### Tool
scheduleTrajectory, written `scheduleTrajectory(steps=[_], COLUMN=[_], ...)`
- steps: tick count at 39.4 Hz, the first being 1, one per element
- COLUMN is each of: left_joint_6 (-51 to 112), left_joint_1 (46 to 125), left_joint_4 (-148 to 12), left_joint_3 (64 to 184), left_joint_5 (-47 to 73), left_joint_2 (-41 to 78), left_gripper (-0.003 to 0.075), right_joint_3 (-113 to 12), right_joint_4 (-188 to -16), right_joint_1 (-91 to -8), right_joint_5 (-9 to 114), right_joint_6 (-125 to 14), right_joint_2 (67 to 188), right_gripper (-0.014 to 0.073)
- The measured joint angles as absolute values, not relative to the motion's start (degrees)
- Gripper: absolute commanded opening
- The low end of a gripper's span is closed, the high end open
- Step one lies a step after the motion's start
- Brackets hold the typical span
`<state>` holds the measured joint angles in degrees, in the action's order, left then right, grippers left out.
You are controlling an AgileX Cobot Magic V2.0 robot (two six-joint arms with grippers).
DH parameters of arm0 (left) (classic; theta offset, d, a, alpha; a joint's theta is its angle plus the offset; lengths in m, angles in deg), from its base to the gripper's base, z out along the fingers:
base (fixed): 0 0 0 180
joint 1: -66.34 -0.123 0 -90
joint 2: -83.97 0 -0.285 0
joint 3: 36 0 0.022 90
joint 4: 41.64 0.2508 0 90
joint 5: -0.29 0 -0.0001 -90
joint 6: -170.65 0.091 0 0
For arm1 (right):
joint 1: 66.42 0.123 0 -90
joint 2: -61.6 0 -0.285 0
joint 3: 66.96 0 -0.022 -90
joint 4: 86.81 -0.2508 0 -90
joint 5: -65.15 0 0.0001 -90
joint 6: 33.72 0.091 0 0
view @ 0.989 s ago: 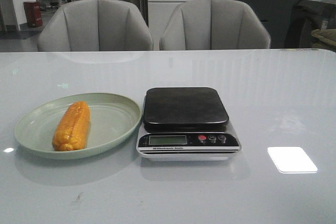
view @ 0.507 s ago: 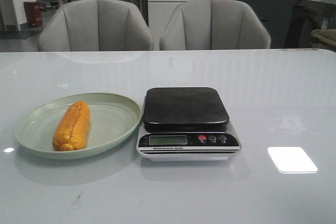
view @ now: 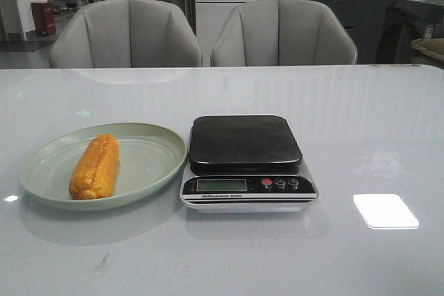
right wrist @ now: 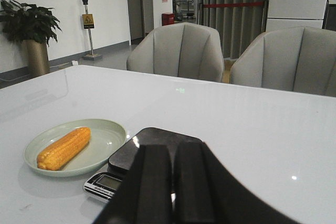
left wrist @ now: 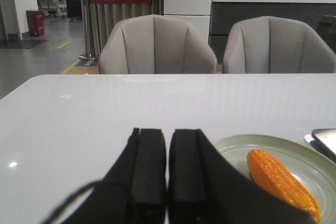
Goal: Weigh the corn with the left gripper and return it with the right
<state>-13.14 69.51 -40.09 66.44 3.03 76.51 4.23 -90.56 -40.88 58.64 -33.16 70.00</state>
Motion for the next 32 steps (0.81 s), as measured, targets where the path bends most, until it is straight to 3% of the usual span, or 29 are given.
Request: scheduleTrajectory(steps=[17,32], left_joint_6=[-13.1,-13.1], left_joint_1=[69.5,69.5], left_joint_4=[-40.1,-40.1], left_joint_3=[66.4,66.4], left_joint_5=[3.0,3.0], left_joint_2=[76.5,76.5], left_gripper=[0.0124,0.0124], right_joint_3=[11.6,11.7], right_joint_4=[-90.2,-89.9], right_joint_1=[-58.2,-59.9], right_joint_5=[58.7,58.7], right_joint_6=[-33.2,-33.2], right_joint_2=[68.9,68.9], right_gripper=[0.0186,0.0186])
